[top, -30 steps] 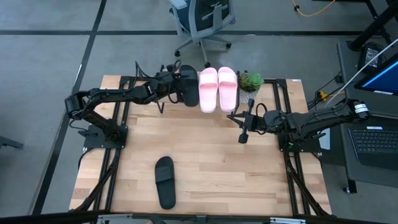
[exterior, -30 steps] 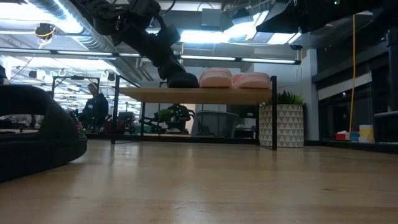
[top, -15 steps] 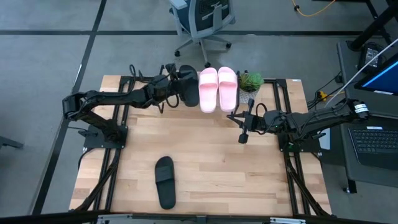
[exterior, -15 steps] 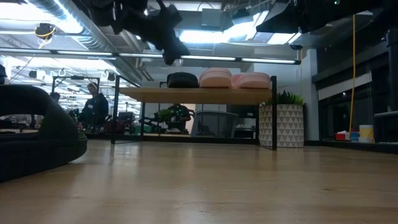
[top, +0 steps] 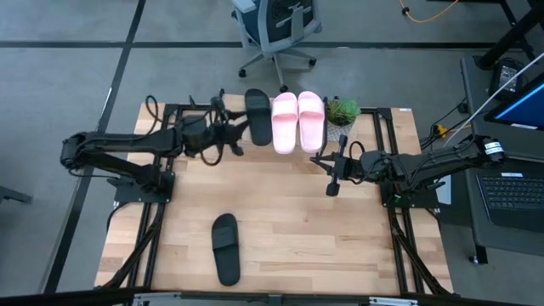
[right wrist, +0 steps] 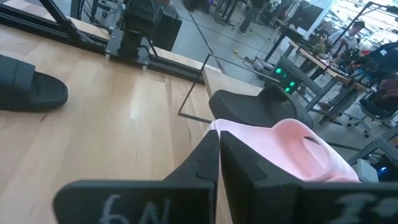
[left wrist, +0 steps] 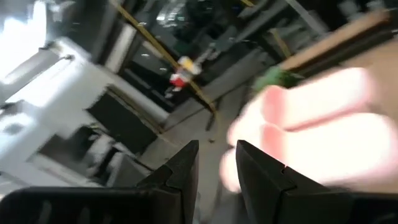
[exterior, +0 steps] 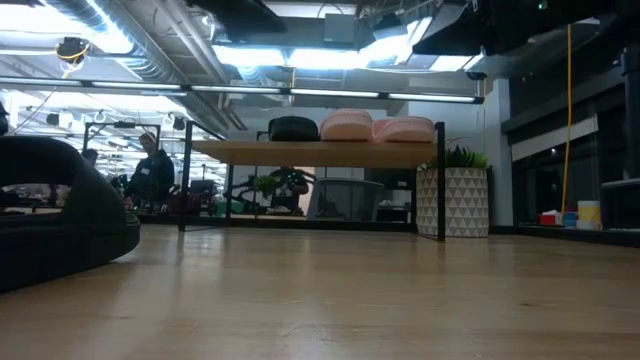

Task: Pick and place slides into the shelf
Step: Put the black slides on the shelf

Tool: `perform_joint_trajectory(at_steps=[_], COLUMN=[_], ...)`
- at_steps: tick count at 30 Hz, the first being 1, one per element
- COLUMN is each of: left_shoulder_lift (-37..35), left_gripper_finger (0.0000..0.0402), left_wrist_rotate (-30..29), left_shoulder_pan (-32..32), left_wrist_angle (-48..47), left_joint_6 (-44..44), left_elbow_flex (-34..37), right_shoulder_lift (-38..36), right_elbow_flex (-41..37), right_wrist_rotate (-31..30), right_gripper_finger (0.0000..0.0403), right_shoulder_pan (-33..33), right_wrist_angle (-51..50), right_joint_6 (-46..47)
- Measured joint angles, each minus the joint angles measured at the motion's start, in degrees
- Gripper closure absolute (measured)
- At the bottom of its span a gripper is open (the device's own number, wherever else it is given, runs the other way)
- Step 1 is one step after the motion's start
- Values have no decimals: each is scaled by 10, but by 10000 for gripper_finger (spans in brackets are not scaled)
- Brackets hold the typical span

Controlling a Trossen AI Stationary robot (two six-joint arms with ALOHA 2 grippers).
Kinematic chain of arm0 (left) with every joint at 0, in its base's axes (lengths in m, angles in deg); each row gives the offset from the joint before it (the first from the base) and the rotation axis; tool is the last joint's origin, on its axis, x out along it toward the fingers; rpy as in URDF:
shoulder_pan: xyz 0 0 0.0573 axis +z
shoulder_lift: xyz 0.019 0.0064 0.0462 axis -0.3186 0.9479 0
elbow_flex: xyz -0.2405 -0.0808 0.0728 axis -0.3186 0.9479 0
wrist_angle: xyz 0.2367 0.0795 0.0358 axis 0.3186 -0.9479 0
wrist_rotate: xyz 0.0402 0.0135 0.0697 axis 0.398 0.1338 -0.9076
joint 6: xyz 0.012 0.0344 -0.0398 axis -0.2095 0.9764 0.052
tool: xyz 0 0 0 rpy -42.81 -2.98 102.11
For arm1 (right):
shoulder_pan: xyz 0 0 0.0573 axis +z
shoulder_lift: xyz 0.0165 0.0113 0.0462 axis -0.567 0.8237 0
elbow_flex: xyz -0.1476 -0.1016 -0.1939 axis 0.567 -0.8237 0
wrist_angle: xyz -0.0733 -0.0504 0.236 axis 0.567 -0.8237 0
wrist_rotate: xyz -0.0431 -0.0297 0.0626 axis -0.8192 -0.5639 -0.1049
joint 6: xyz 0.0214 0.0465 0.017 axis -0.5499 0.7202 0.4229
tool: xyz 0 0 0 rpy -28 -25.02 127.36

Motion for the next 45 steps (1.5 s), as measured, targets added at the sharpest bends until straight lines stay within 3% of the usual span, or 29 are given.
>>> perform_joint_trajectory(at_steps=[10,21,31,40,45], left_shoulder_lift=[-26,-26,-26,-18,9], left_gripper_finger=[303,303,303,303,303], left_wrist_rotate=[-125,-133,-128,-248,-268], left_shoulder_pan=[-136,-276,-354,-472,-529], left_wrist_angle=[-123,-165,-168,-179,-188], left_joint_6=[-74,-232,-252,-274,-310], left_elbow_flex=[0,0,0,0,-25], right_shoulder_lift=[0,0,5,5,5], right_elbow_flex=[0,0,-14,-17,-17], right_wrist_rotate=[0,1,1,0,0], right_gripper_finger=[386,386,386,386,386], right_shoulder_pan=[2,52,97,107,107], right_wrist_angle=[-7,-8,-11,6,18], right_joint_6=[17,20,74,96,103])
